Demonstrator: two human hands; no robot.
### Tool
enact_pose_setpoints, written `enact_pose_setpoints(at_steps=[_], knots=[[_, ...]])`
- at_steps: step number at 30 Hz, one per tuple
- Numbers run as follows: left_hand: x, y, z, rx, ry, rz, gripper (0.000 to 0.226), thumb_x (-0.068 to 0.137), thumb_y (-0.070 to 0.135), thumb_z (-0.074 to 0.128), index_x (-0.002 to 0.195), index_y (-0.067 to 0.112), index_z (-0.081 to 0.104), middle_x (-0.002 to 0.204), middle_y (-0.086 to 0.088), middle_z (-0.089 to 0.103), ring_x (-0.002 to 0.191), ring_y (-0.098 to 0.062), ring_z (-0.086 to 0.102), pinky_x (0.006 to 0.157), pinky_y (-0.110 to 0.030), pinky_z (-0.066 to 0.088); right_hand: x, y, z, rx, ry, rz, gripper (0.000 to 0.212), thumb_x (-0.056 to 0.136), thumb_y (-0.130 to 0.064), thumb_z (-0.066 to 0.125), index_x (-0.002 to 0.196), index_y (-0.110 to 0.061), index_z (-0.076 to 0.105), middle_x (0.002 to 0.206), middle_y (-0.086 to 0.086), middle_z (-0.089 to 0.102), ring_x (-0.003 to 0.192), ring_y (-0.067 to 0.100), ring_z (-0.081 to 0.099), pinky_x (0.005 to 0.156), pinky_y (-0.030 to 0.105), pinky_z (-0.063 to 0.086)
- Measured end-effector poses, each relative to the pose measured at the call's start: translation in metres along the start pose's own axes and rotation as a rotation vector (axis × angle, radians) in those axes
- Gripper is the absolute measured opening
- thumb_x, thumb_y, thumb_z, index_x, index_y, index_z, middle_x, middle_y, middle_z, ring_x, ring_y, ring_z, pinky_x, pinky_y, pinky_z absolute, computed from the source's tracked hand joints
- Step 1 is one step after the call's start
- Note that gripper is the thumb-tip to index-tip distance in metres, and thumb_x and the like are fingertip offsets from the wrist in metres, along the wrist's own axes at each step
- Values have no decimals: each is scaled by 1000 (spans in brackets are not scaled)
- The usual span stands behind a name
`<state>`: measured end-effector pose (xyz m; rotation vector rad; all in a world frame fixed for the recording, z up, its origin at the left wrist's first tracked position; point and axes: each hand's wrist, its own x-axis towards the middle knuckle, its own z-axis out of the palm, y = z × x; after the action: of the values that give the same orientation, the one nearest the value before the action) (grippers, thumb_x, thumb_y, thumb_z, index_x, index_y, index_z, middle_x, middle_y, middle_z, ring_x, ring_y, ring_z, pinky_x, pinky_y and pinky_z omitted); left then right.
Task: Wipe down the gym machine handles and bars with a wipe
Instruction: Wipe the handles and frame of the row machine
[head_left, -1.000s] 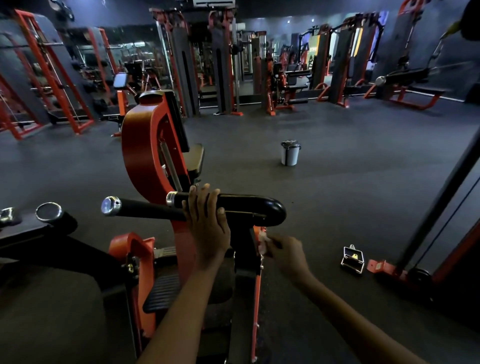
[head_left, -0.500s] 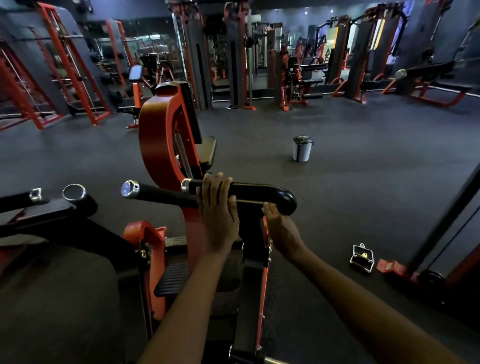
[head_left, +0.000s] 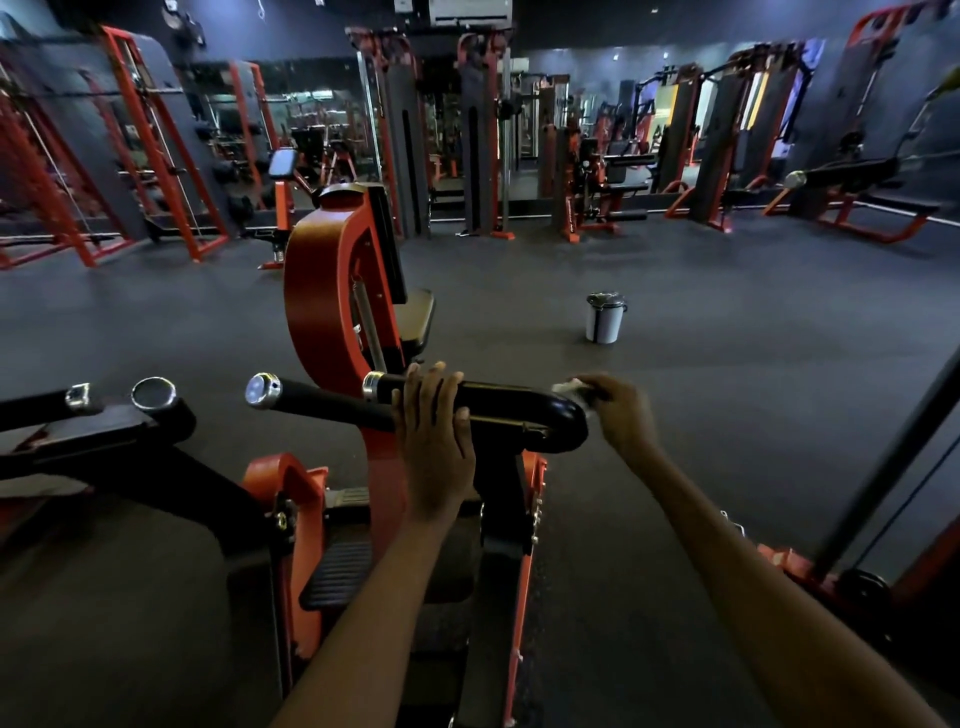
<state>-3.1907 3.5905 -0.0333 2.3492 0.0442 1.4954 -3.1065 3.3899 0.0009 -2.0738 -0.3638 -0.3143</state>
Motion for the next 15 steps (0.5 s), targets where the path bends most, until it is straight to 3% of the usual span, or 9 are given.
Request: enact_pose_setpoints(at_steps=[4,7,9,11,13,15], knots=[[1,0,-2,2,3,4,41,105,31,24,129,11,51,139,-13,51,142,-27,29,120,-41,14,25,-10,-1,4,-567,254,26,86,11,48,105,6,65,76,6,63,65,10,56,69,24,45],[1,0,-5,15,-1,22,42,106,31,23,129,10,51,138,-13,51,141,-28,30,120,-41,15,31,-23,-11,-243,-716,222,26,85,10,50,106,8,65,74,4,58,61,8,48,62,19,41],[1,-1,-6,22,-8,36,41,106,31,23,129,10,50,138,-13,51,141,-28,30,120,-41,16,34,-34,-25,-315,-717,146,31,84,11,52,111,3,65,88,7,61,72,10,52,68,18,45],[1,-1,-6,19,-14,34,40,105,30,26,130,11,50,139,-13,51,142,-27,29,119,-43,18,29,-41,-39,-136,-642,132,33,83,16,50,110,5,65,92,9,63,74,10,56,67,14,48],[0,-1,-5,21,-16,31,40,104,29,26,131,11,50,140,-13,50,142,-27,28,119,-45,19,12,-42,-41,104,-458,96,35,81,22,46,107,8,64,91,10,64,69,5,59,64,11,47],[0,-1,-5,21,-19,26,42,105,31,25,131,10,51,140,-13,50,143,-27,28,120,-43,17,-9,-30,-26,120,-267,46,34,79,21,47,104,9,66,90,11,65,70,3,61,64,8,44]])
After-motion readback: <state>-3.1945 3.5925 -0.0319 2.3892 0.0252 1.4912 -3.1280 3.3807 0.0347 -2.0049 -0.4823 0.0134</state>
